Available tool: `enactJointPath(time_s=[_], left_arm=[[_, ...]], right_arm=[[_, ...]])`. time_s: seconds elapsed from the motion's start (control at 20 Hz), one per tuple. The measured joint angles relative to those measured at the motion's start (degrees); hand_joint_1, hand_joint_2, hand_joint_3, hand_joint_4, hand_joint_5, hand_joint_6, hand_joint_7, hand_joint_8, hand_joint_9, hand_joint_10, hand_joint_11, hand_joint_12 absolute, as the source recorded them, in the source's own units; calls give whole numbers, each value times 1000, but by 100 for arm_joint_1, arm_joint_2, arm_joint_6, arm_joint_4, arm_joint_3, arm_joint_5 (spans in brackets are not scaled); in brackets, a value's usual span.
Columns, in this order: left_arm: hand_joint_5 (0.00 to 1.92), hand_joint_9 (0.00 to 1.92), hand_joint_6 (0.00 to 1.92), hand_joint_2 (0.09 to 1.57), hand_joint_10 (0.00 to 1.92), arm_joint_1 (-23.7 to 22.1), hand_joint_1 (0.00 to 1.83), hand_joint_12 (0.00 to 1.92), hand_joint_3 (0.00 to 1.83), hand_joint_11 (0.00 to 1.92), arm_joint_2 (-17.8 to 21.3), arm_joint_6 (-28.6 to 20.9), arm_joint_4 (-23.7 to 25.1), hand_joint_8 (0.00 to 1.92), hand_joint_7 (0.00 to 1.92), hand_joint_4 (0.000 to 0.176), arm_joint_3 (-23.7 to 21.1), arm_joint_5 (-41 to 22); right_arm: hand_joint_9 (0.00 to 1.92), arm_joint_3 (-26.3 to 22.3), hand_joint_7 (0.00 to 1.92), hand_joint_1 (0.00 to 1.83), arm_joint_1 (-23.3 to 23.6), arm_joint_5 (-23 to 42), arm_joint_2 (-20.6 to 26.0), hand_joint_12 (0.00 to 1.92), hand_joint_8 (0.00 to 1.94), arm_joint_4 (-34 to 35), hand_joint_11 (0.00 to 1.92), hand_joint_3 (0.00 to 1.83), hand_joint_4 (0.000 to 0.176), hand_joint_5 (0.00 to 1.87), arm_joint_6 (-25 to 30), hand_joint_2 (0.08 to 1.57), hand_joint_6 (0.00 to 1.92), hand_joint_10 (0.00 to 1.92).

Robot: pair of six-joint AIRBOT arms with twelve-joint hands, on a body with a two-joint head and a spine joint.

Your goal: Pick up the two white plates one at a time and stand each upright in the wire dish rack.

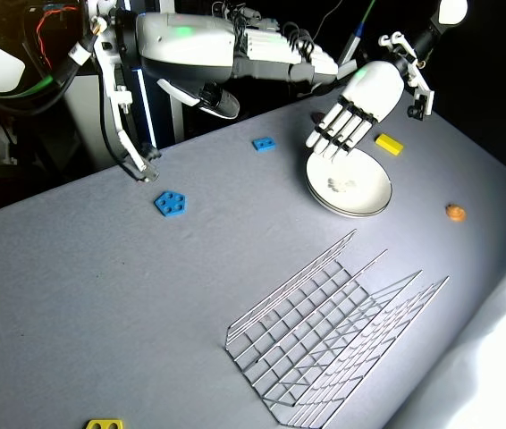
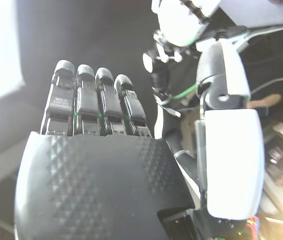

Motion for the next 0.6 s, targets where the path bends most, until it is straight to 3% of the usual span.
enactJointPath(time_s=[0.15, 0.6], left_arm=[[98, 45, 0, 1061, 0, 122, 0, 10, 2, 13, -83, 17, -9, 0, 74, 0, 146, 146], [49, 21, 0, 1065, 2, 317, 0, 0, 1, 0, -188, -131, -131, 0, 37, 0, 470, 352]], right_arm=[[0, 0, 0, 648, -2, -214, -11, 0, 0, -46, 0, 3, 0, 0, -17, 1128, 0, 0], [0, 0, 0, 1056, 68, -730, -22, 0, 0, -26, 0, 0, 0, 0, -251, 1105, 0, 0]])
